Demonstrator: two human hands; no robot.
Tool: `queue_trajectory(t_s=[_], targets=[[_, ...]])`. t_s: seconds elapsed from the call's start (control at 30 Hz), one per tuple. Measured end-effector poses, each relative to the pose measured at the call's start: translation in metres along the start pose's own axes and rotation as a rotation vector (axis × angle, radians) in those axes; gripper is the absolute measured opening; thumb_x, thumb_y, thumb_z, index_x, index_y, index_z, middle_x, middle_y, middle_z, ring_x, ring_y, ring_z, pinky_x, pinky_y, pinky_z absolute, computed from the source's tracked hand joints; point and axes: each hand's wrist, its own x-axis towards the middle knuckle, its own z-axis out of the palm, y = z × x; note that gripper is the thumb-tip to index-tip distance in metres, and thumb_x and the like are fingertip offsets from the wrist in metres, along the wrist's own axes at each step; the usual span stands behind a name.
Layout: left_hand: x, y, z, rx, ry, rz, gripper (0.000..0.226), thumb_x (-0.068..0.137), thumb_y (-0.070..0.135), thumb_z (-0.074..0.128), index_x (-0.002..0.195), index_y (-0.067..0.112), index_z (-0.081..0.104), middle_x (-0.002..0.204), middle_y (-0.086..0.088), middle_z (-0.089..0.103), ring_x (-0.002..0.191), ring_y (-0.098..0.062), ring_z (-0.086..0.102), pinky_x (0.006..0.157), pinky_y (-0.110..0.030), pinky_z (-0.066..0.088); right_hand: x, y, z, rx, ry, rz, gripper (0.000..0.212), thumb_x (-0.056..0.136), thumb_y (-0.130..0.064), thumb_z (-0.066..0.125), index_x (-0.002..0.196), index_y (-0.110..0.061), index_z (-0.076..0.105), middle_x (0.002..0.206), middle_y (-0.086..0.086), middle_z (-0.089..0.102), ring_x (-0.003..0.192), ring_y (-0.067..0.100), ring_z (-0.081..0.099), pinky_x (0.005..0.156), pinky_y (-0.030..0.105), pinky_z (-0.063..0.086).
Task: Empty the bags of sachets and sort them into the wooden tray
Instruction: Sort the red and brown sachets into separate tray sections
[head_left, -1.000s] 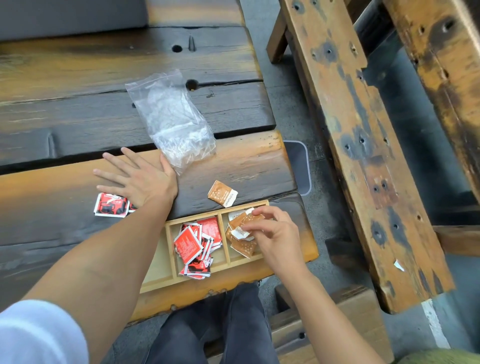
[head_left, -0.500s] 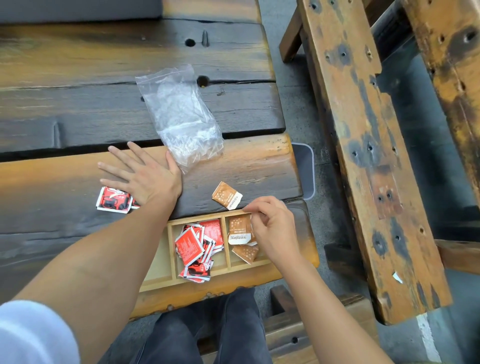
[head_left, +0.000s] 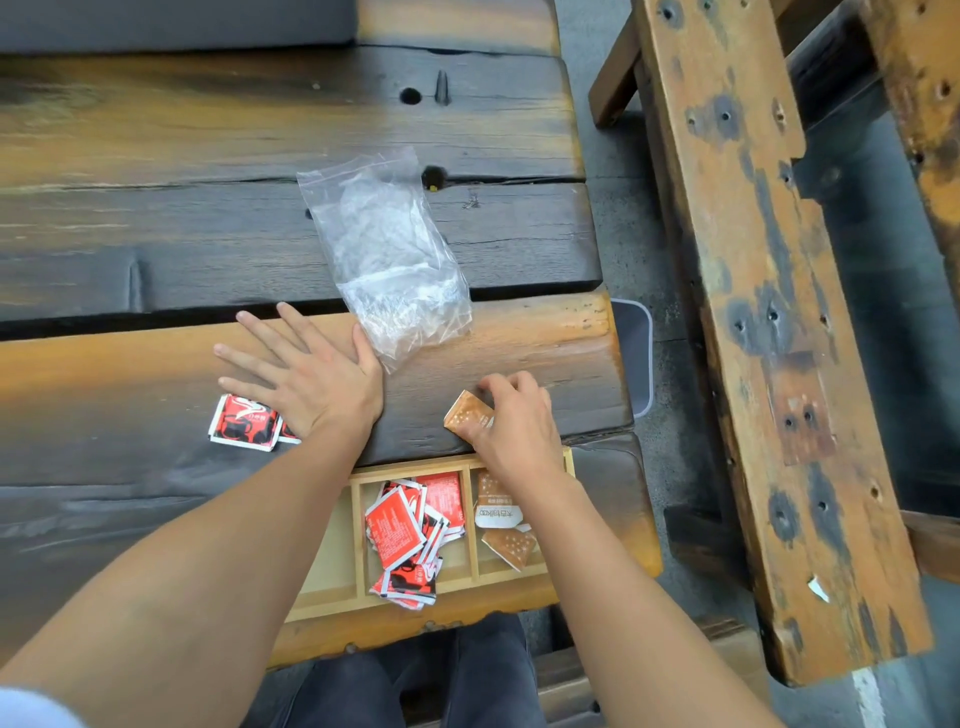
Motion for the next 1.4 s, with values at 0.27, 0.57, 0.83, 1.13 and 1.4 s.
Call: queue_trajectory(t_s=[0.27, 0.57, 0.83, 1.13, 1.4], targets=[[0.0, 0.0, 0.0, 0.0, -0.009, -0.002, 0.085, 0.09, 0.064, 0.018, 0.158, 0.014, 0.013, 0.164, -0.023, -0.002, 0.145, -0.059, -0.003, 0.112, -0.074, 0.003, 0.003, -0.006, 0.005, -0.004, -0.024, 0.021, 0.038, 0.082, -0.025, 0.076, 0.113, -0.02, 0.055, 0.117, 0.002, 0.057, 0.111, 0.025, 0.052, 0.082, 0.039, 0.047], [0.0, 0.0, -0.001, -0.012, -0.011, 0.004, 0.084, 0.09, 0.065, 0.018, 0.158, 0.015, 0.014, 0.164, -0.023, -0.001, 0.145, -0.059, -0.003, 0.112, -0.074, 0.003, -0.004, -0.007, -0.027, 0.566, -0.117, 0.07, 0.012, 0.094, -0.022, 0.063, 0.097, -0.015, 0.072, 0.089, -0.002, 0.072, 0.066, 0.011, 0.062, 0.056, 0.014, 0.047], [0.0, 0.0, -0.001, -0.02, -0.019, 0.003, 0.084, 0.09, 0.065, 0.019, 0.158, 0.015, 0.014, 0.164, -0.024, -0.001, 0.145, -0.059, -0.003, 0.112, -0.074, 0.003, -0.017, 0.007, -0.028, 0.758, -0.108, 0.158, 0.015, 0.097, -0.022, 0.059, 0.104, -0.021, 0.072, 0.097, -0.003, 0.073, 0.071, 0.016, 0.066, 0.078, 0.046, 0.06], [-0.003, 0.0, -0.005, -0.027, -0.018, 0.01, 0.084, 0.09, 0.064, 0.017, 0.158, 0.013, 0.015, 0.164, -0.024, 0.0, 0.144, -0.059, -0.002, 0.112, -0.075, 0.001, -0.051, 0.031, -0.03, 1.011, -0.05, 0.281, 0.012, 0.096, -0.012, 0.06, 0.098, -0.01, 0.071, 0.089, 0.009, 0.07, 0.052, 0.014, 0.056, 0.048, 0.024, 0.05], [-0.005, 0.001, -0.005, -0.039, -0.011, 0.004, 0.085, 0.09, 0.063, 0.016, 0.157, 0.012, 0.018, 0.164, -0.025, 0.002, 0.144, -0.059, 0.0, 0.111, -0.075, 0.001, -0.078, 0.052, -0.024, 1.089, -0.004, 0.338, 0.013, 0.095, -0.008, 0.059, 0.098, -0.011, 0.072, 0.085, 0.003, 0.072, 0.064, 0.017, 0.062, 0.052, 0.027, 0.051]])
